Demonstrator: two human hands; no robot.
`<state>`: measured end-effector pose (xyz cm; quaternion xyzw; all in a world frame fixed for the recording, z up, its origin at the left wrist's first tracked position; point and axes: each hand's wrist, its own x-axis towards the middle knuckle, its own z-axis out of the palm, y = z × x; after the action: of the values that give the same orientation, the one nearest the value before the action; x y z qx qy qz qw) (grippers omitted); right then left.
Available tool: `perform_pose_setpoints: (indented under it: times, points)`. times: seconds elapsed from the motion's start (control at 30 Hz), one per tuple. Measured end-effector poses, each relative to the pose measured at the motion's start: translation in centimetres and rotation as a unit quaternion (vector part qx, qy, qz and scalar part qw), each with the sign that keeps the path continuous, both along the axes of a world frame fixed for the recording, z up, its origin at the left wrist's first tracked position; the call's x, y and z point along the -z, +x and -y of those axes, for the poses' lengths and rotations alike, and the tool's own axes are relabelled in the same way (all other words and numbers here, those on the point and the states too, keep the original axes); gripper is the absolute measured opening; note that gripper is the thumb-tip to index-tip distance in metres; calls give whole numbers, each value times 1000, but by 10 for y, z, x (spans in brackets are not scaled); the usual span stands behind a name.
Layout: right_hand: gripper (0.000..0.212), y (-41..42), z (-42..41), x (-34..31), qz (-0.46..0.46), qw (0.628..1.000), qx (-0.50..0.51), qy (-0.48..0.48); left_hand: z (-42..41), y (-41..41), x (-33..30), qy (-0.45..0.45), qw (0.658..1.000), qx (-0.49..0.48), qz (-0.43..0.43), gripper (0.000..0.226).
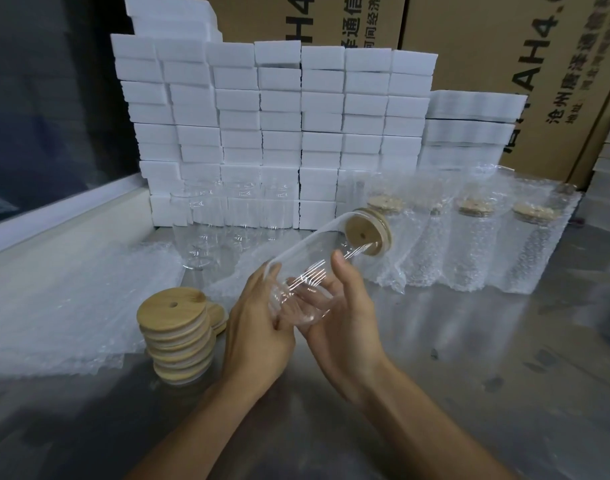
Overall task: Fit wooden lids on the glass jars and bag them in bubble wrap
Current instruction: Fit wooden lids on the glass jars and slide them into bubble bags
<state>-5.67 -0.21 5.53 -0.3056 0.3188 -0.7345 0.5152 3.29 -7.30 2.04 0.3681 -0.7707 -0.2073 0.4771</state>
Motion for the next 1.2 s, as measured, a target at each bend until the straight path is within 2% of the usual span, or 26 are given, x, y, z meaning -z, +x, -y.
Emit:
perform_pose_setpoints:
  times: [0.07,0.17,0.23,0.33,0.4,0.47,0.57,0.67,0.73,0.83,0.97,1.07,1.13,1.2]
  points:
    - [36,-8,0,1,-15,1000,6,15,-3,-1,-2,14,999,25,-31,73]
    - [58,-18,2,4,-46,997,50,35,-5,-2,-4,34,996,46,-64,77]
    - [72,-21,2,9,-135,985,95,46,-8,-2,-4,30,997,50,-58,77]
    - [62,-21,5,17,-256,959,125,2,-8,-1,-2,48,998,31,-38,76]
    - [58,-22,9,23,-294,949,109,-34,-7,-1,-2,51,997,26,-43,72]
    - [57,-22,12,24,-321,940,115,-16,-5,-1,-1,56,997,24,-53,71]
    - [62,-22,8,21,-302,950,74,6,-1,1,1,55,997,25,-38,74]
    - [70,-23,11,14,-226,972,-13,61,3,2,2,71,997,27,-27,76]
    - [54,-32,10,15,-175,982,-64,45,4,3,2,72,997,31,-28,77]
    - [47,-39,3,12,-133,988,-74,16,5,2,1,46,998,28,-35,79]
    - [58,-37,5,15,-169,985,-31,29,2,3,0,-21,999,22,-13,81]
    - [54,-38,8,18,-222,973,30,65,0,5,-4,-66,997,39,12,85]
    - [60,-39,12,24,-229,967,72,86,-6,4,-5,-109,991,62,37,88]
    - [51,-40,15,32,-259,951,129,107,-14,0,-4,-144,983,94,59,89]
